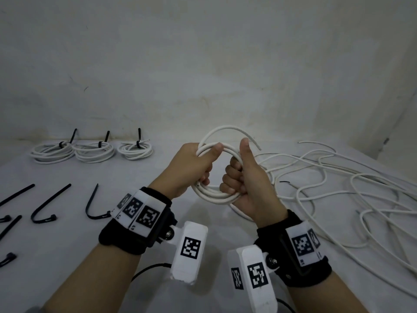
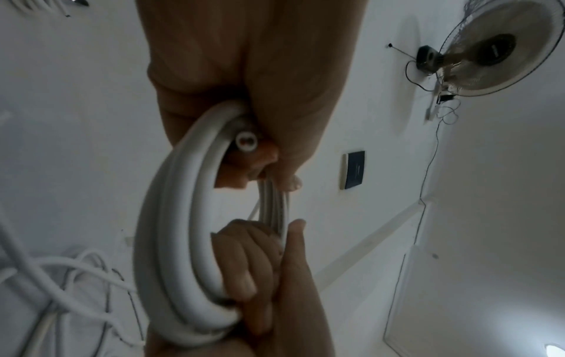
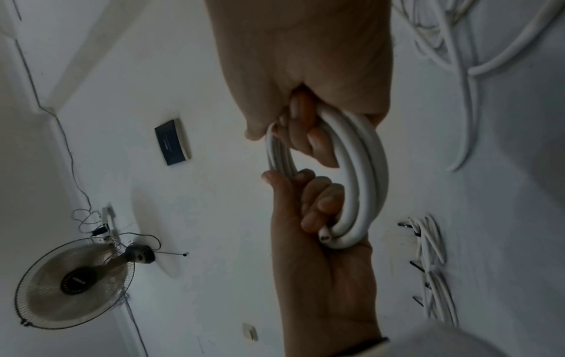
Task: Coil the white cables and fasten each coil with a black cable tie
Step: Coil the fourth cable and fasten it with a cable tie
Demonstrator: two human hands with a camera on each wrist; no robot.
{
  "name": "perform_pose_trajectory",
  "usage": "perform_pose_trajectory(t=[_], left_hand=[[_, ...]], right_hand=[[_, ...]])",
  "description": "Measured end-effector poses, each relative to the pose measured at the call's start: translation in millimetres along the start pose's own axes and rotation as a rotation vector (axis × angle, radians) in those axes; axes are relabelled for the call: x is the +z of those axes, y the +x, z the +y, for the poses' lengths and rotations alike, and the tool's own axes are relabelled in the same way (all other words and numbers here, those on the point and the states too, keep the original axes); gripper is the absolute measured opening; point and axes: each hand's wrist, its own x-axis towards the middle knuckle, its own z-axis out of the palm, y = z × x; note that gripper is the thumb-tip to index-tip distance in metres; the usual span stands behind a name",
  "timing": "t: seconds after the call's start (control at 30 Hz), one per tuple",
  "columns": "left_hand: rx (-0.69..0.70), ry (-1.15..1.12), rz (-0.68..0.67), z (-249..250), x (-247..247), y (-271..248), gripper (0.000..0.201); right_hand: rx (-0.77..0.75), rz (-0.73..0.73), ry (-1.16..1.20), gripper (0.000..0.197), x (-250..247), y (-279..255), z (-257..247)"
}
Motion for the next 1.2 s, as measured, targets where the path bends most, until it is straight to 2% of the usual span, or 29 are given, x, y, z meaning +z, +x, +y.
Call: perform_pose_trajectory(t=[0.07, 0.13, 0.17, 0.27, 0.33, 0.4, 0.5, 0.57, 0.63, 0.73, 0.83, 0.9, 1.0, 1.2], left_hand=[[-0.003, 0.002, 0.038, -1, 2, 1, 0.04], [0.008, 0.014, 0.062, 0, 0, 2, 0.039], [0.022, 0.026, 0.067, 1, -1, 2, 0.039], [0.058, 0.106, 0.028, 2, -4, 0, 0.038], [0.06, 0.167, -0.029, 4, -3, -1, 0.038], [0.062, 0.21, -0.067, 5, -1, -3, 0.038], [0.081, 0.229, -0.077, 5, 0, -4, 0.038], [0.105, 0.236, -0.059, 5, 1, -4, 0.038], [0.132, 0.226, -0.007, 4, 2, -4, 0.039], [0.15, 0.139, 0.109, 3, 4, -2, 0.04], [0.136, 0.065, 0.151, 1, 6, -1, 0.038], [0.124, 0.049, 0.132, 1, 5, -1, 0.036], [0.154, 0.192, 0.105, 3, 0, -1, 0.039], [0.287, 0.341, -0.013, 12, -9, -4, 0.017]], right_hand=[[-0.119, 0.026, -0.161, 0.046, -2, -1, -1], [-0.336, 0.099, -0.504, 0.034, -5, 0, -1], [-0.45, 0.149, -0.663, 0.035, -7, 1, -2], [-0.759, 0.187, -1.093, 0.069, -17, 2, -9], [-0.815, 0.122, -1.261, 0.081, -20, 2, -12], [-0.804, 0.073, -1.335, 0.079, -23, 4, -12], [-0.859, 0.053, -1.316, 0.054, -28, 9, -10], [-0.922, 0.041, -1.198, 0.038, -28, 11, -9], [-0.99, 0.048, -1.134, 0.03, -27, 12, -8], [-1.077, 0.11, -1.154, 0.029, -28, 17, -6], [-0.966, 0.116, -0.974, 0.025, -27, 16, -3], [-0.926, 0.106, -0.91, 0.025, -26, 15, -1], [-0.976, 0.088, -0.947, 0.025, -27, 14, -2], [-1.059, -0.001, -0.987, 0.02, -22, 10, 1]])
